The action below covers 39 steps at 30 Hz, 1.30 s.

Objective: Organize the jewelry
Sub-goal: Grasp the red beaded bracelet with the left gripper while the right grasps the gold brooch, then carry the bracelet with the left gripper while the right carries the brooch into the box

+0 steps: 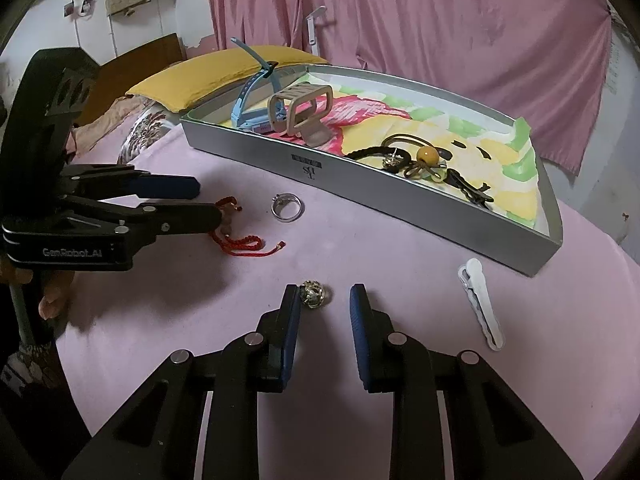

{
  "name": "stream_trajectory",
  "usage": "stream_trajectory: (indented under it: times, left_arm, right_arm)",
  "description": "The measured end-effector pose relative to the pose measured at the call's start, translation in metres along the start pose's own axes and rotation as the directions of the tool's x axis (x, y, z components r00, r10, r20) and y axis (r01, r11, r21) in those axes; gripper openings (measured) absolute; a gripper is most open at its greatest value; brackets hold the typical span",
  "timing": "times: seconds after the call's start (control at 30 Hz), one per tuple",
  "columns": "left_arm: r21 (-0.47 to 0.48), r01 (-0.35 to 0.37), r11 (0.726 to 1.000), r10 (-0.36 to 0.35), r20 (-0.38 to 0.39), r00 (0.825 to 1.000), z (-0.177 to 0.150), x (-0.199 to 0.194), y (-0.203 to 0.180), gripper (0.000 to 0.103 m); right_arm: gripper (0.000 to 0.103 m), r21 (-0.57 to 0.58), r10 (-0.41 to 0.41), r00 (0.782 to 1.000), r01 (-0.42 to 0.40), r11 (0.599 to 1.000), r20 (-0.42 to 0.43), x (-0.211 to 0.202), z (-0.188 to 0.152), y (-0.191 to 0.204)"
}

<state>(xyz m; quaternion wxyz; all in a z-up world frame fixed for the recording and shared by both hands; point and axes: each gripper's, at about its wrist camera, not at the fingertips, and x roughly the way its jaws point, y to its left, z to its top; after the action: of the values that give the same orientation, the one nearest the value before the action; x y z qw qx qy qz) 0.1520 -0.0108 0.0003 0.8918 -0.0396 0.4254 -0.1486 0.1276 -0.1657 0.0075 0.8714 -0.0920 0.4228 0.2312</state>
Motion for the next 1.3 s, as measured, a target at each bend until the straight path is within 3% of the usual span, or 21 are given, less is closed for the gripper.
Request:
stream_trajectory:
  times: [0.17,0.6,0.9,1.13,1.3]
  left_arm:
    - [0.039,-0.011,0.999,0.011,-0.014,1.0,0.004,0.006,-0.007,0.043]
    - [0.141,-0.041,0.989,0.046,-0.03,0.998,0.007,0.011,-0.028,0.023]
    - [0.114,-0.014,0.993,0.018,-0.032,0.999,0.007,0.009,-0.02,0.009]
    - [0.069,0.022,0.997,-0.02,-0.03,0.999,0.005,0.007,-0.016,0.009]
    - [0.046,0.074,0.996,-0.077,0.052,0.996,0.002,-0.009,-0.015,0.009]
  right_arm:
    - [0.014,0.001,0.009,1.0,-0.009,1.0,0.001,0.002,0.001,-0.002]
    - [0.012,0.009,0.026,1.0,-0.026,1.0,0.002,0.004,0.002,-0.005]
    - [0.012,0.006,0.025,1.0,-0.025,1.0,-0.001,0.004,0.003,-0.004]
    - [0.011,0.002,0.023,1.0,-0.023,1.0,0.0,0.004,0.002,-0.004]
    - [0.01,0.01,0.0,0.998,-0.001,1.0,0.057,-0.008,0.0,-0.003]
